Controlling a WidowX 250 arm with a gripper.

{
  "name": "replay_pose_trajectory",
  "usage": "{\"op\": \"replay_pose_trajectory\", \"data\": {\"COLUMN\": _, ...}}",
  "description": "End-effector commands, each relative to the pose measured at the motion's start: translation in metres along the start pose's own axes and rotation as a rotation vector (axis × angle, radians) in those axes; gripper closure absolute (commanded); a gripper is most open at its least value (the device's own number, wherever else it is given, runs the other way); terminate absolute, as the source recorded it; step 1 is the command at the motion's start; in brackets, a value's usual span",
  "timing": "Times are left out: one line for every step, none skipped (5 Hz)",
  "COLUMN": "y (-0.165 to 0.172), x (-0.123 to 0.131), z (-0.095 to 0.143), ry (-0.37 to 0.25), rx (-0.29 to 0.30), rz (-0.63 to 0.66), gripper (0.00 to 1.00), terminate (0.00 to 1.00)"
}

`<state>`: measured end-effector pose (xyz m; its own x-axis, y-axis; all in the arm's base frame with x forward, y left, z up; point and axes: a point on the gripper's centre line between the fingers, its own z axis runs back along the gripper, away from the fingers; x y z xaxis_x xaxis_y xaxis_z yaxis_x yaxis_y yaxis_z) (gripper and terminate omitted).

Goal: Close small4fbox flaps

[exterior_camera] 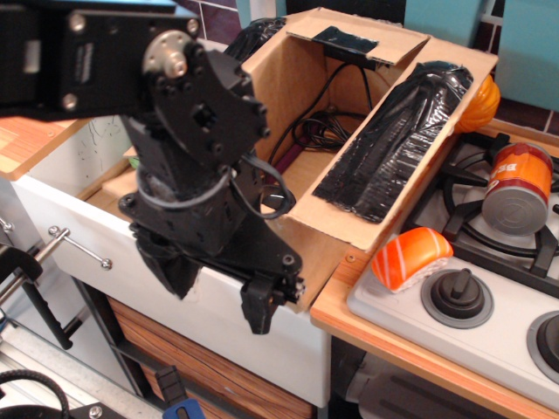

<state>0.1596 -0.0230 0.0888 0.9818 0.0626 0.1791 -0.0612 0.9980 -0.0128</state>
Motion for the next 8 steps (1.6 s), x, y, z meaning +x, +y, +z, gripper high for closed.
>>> {"op": "replay_pose_trajectory", "data": {"y": 0.002, "x": 0.020, "z": 0.026, "ry": -0.044, "rx": 0.022, "rz": -0.062, "gripper": 0.00, "terminate": 0.00}}
{"op": "replay_pose_trajectory", "data": {"y": 0.007, "x": 0.030, "z": 0.034, "ry": -0.041, "rx": 0.021, "rz": -0.096, "gripper": 0.00, "terminate": 0.00}}
{"op": "replay_pose_trajectory", "data": {"y": 0.009, "x": 0.040, "z": 0.039, "ry": -0.059, "rx": 0.033, "rz": -0.129, "gripper": 0.00, "terminate": 0.00}}
{"op": "replay_pose_trajectory", "data": {"y": 0.013, "x": 0.054, "z": 0.035, "ry": -0.072, "rx": 0.013, "rz": -0.161, "gripper": 0.00, "terminate": 0.00}}
{"op": "replay_pose_trajectory", "data": {"y": 0.011, "x": 0.070, "z": 0.039, "ry": -0.083, "rx": 0.018, "rz": -0.186, "gripper": 0.00, "terminate": 0.00}}
{"op": "replay_pose_trajectory", "data": {"y": 0.007, "x": 0.084, "z": 0.038, "ry": -0.095, "rx": 0.013, "rz": -0.197, "gripper": 0.00, "terminate": 0.00}}
{"op": "replay_pose_trajectory", "data": {"y": 0.001, "x": 0.096, "z": 0.036, "ry": -0.094, "rx": -0.008, "rz": -0.206, "gripper": 0.00, "terminate": 0.00}}
{"op": "replay_pose_trajectory", "data": {"y": -0.002, "x": 0.105, "z": 0.022, "ry": -0.090, "rx": -0.060, "rz": -0.204, "gripper": 0.00, "terminate": 0.00}}
